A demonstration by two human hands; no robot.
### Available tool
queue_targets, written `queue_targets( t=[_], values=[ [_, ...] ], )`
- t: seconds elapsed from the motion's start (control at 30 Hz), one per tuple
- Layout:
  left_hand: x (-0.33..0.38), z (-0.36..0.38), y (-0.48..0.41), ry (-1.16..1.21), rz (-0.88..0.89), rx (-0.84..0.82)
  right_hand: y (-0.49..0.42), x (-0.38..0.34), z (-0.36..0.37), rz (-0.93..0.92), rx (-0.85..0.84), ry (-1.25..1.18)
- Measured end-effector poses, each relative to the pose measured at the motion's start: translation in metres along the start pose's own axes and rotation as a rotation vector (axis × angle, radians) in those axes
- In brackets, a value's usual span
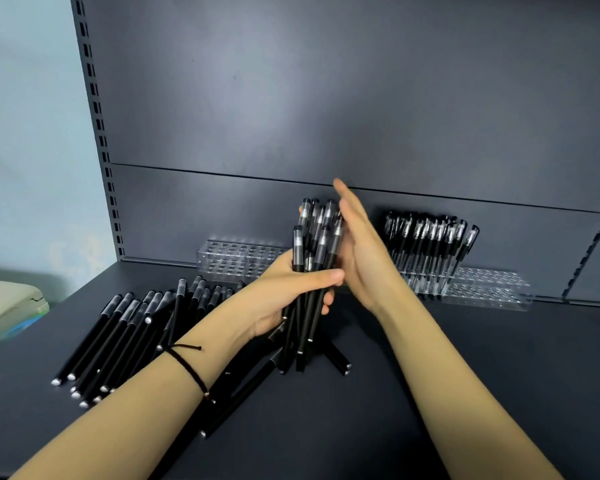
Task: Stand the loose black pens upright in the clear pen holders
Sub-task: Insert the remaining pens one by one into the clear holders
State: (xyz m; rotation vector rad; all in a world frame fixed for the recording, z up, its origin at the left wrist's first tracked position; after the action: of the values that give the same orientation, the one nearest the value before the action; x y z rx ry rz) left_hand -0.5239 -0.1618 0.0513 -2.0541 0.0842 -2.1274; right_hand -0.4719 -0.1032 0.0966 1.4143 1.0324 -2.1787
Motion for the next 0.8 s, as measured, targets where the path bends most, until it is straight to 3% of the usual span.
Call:
queue_targets(
  t=[0.2, 0.37, 0.6, 0.8],
  values=[
    [0.014, 0.001, -0.007, -0.170, 0.198, 0.054, 0.000, -0.045, 0.028, -0.154, -0.097, 0.163],
    [-0.029, 0.005, -0.003, -0.325, 0.047, -0.060, 0.011, 0.001, 0.019, -0.066, -0.082, 0.351],
    [-0.016, 0.003, -0.007, -0.262, 0.122, -0.030, 0.011, -0.021, 0.028, -0.194, -0.104, 0.236],
    [-0.036, 0.002, -0.003, -0.303, -0.030, -0.146, 0.012, 0.012, 0.019, -0.063, -0.041, 0.299]
  ],
)
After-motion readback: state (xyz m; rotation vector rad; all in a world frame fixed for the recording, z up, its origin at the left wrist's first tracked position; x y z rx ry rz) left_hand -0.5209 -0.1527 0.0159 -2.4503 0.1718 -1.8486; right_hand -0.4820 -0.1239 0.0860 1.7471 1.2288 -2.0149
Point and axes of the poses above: each hand's wrist, its own y-axis away from the middle knuckle, its own z-axis out of the palm, x = y × z, the point moved 8 cm from there along -y, towards the middle knuckle, and after that the axes turned 7 degrees about -y, right-handed, at the moved point
